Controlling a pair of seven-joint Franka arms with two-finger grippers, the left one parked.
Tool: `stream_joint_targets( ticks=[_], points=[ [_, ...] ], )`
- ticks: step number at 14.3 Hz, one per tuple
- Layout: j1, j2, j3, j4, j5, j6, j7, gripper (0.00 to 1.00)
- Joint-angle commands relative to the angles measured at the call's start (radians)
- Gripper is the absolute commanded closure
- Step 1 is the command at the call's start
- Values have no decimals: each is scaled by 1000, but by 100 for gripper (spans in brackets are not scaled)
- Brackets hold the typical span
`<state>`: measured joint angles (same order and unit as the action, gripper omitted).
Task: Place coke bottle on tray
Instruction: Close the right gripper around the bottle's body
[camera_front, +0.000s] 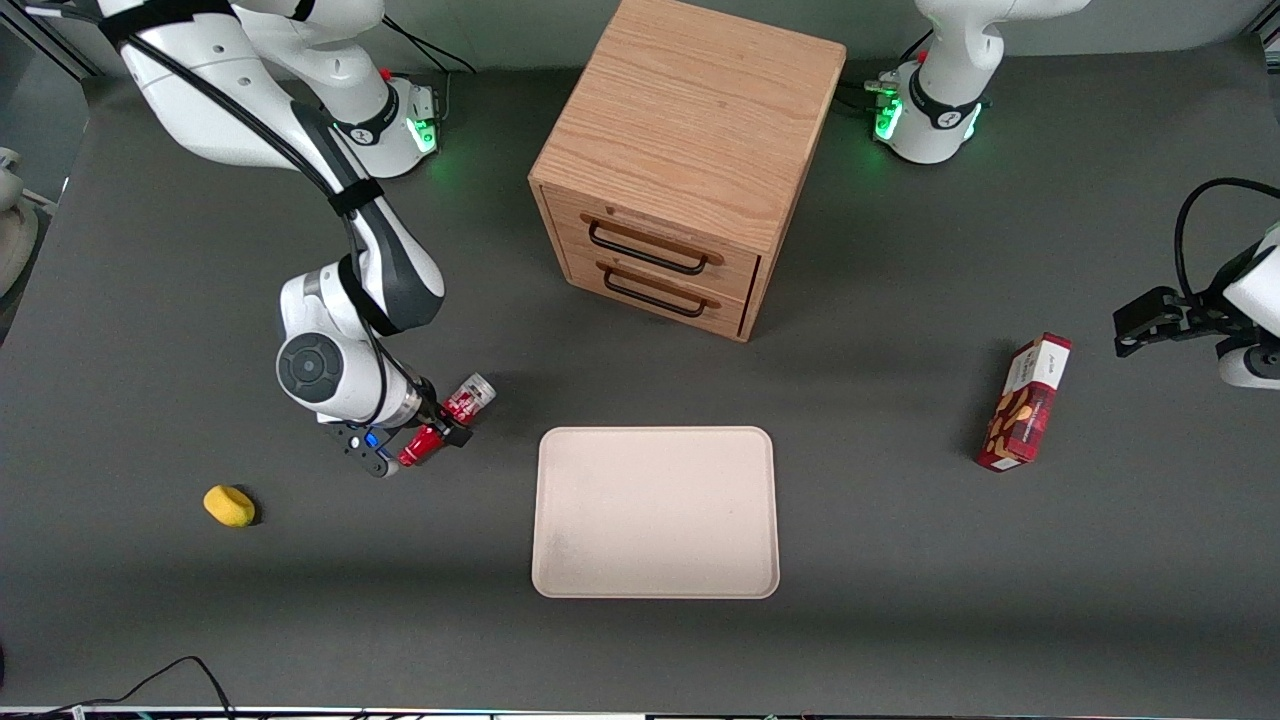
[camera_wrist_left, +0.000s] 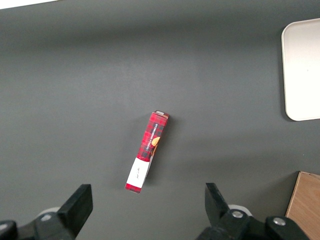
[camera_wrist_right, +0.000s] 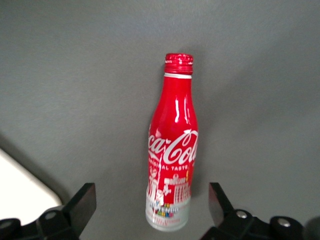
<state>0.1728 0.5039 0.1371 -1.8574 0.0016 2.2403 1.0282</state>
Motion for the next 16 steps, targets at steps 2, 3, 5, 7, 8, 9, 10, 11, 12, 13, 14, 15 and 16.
stream_joint_targets(
  ticks=[2, 3, 5, 7, 8, 9, 10, 11, 12, 13, 14, 15, 16],
  points=[
    [-4, 39, -11, -32, 0, 77, 27, 0],
    [-6, 51, -13, -39, 1, 97, 27, 0],
    [-7, 77, -13, -42, 1, 122, 27, 0],
    [-9, 93, -13, -42, 1, 134, 27, 0],
    [-9, 93, -13, -40, 1, 134, 27, 6],
    [-7, 93, -13, -40, 1, 134, 27, 18],
    [-6, 94, -13, -40, 1, 134, 26, 40],
    [-4, 96, -13, -39, 1, 134, 26, 65],
    [-4, 94, -13, -39, 0, 134, 26, 85],
    [-4, 94, -13, -37, 0, 134, 26, 99],
    [-4, 96, -13, -37, 0, 134, 26, 100],
    [-4, 94, -13, -36, 0, 134, 26, 100],
    [-3, 94, -13, -36, 0, 134, 26, 100]
  ],
)
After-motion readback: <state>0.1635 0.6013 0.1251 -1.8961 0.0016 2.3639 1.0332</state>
